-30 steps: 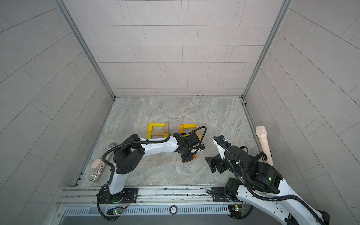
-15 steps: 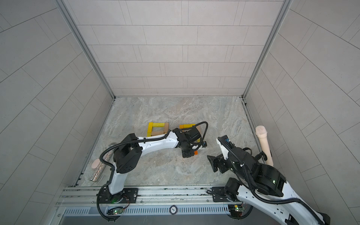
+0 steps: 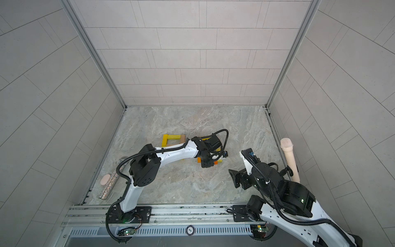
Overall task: Assemble the number 8 with building blocks
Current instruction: Assemble the building block at the center of the board.
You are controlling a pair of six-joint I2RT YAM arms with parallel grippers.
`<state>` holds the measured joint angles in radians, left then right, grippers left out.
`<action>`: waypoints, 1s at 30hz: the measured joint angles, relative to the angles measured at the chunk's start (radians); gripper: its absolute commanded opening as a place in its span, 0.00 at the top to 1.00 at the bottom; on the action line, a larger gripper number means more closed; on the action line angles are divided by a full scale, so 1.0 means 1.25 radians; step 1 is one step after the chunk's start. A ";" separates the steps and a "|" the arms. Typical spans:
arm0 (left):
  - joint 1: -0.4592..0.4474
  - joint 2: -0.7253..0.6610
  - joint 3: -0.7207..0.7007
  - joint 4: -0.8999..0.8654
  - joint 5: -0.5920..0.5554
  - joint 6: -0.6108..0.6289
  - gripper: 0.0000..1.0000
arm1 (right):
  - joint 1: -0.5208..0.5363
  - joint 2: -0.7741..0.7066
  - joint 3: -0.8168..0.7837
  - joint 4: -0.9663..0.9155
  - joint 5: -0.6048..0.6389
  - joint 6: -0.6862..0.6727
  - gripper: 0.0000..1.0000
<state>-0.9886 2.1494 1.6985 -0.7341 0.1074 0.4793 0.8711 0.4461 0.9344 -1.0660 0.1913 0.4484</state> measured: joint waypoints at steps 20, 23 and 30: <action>0.014 0.044 0.033 0.010 -0.029 0.034 0.76 | 0.000 0.000 0.000 0.000 0.009 0.004 0.04; 0.014 0.046 0.041 0.012 -0.031 0.037 0.76 | 0.000 0.000 0.000 0.000 0.009 0.004 0.04; 0.017 0.055 0.046 0.013 -0.033 0.043 0.75 | 0.000 0.000 0.000 0.000 0.009 0.004 0.04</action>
<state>-0.9676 2.2177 1.7561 -0.7185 0.0662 0.5331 0.8711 0.4465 0.9344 -1.0664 0.2031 0.4530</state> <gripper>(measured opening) 0.319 0.956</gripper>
